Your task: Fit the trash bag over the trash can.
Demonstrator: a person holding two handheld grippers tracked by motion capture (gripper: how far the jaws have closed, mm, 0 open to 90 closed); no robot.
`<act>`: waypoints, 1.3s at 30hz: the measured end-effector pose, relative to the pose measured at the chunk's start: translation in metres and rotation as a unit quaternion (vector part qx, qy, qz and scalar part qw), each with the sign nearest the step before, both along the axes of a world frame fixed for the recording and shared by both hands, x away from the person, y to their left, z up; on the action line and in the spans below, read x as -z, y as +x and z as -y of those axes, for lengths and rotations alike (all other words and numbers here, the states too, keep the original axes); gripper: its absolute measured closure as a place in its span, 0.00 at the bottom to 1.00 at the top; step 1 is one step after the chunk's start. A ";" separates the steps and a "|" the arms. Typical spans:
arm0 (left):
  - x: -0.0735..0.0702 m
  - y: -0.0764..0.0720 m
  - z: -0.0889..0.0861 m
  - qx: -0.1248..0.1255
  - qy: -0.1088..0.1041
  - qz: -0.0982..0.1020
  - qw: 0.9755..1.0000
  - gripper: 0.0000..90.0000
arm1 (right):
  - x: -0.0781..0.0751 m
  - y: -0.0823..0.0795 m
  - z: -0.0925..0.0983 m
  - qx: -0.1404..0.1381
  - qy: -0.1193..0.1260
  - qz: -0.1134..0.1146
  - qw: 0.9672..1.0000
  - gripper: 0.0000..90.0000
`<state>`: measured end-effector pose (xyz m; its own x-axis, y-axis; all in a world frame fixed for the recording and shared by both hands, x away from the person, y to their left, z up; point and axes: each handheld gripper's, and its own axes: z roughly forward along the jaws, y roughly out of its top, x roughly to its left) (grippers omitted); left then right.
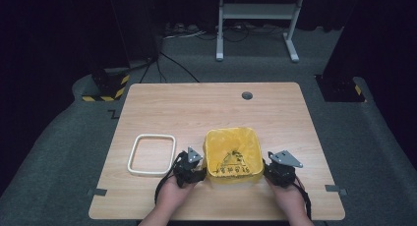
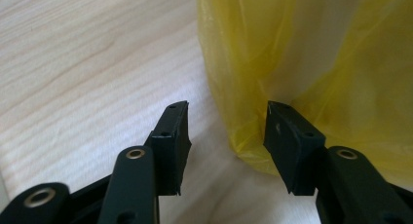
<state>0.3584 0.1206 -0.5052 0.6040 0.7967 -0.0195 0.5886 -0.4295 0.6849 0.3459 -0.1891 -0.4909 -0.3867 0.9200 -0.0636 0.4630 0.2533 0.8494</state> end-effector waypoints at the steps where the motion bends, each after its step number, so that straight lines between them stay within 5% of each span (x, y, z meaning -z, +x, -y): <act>1: -0.001 0.000 -0.001 0.000 -0.002 0.001 1.000 0.55 | -0.002 -0.001 0.002 0.001 0.002 0.003 1.000 0.64; 5: -0.010 -0.006 -0.011 0.001 -0.023 -0.004 1.000 0.50 | -0.014 -0.008 0.010 0.011 0.019 0.026 0.999 0.64; 9: -0.026 -0.014 -0.028 -0.027 -0.055 0.005 0.998 0.50 | -0.024 -0.013 0.016 0.017 0.029 0.054 0.998 0.65; 12: -0.041 -0.019 -0.039 -0.045 -0.105 0.023 0.993 0.50 | -0.030 -0.017 0.016 0.019 0.038 0.069 0.997 0.65; 14: -0.046 -0.024 -0.036 -0.037 -0.118 0.031 0.992 0.50 | -0.033 -0.023 0.013 0.016 0.047 0.073 0.996 0.65; 17: -0.046 -0.027 -0.026 -0.019 -0.110 0.033 0.993 0.49 | -0.033 -0.032 0.001 -0.007 0.037 0.081 0.996 0.66; 21: -0.038 -0.027 -0.014 -0.016 -0.087 0.020 0.996 0.52 | -0.013 -0.028 -0.012 -0.014 -0.011 0.045 0.999 0.70; 25: -0.037 -0.020 -0.015 -0.016 -0.105 0.012 0.994 0.50 | -0.007 -0.021 -0.008 -0.016 -0.014 0.021 1.000 0.62; 39: -0.034 0.002 0.027 0.009 -0.094 0.027 0.995 0.47 | -0.008 -0.006 0.035 -0.001 -0.008 0.054 0.999 0.57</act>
<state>0.3603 0.0932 -0.4714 0.6226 0.7709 -0.1345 0.5416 -0.3004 0.7851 0.3396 -0.2237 -0.4824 -0.3791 0.9175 -0.1201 0.3684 0.2687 0.8900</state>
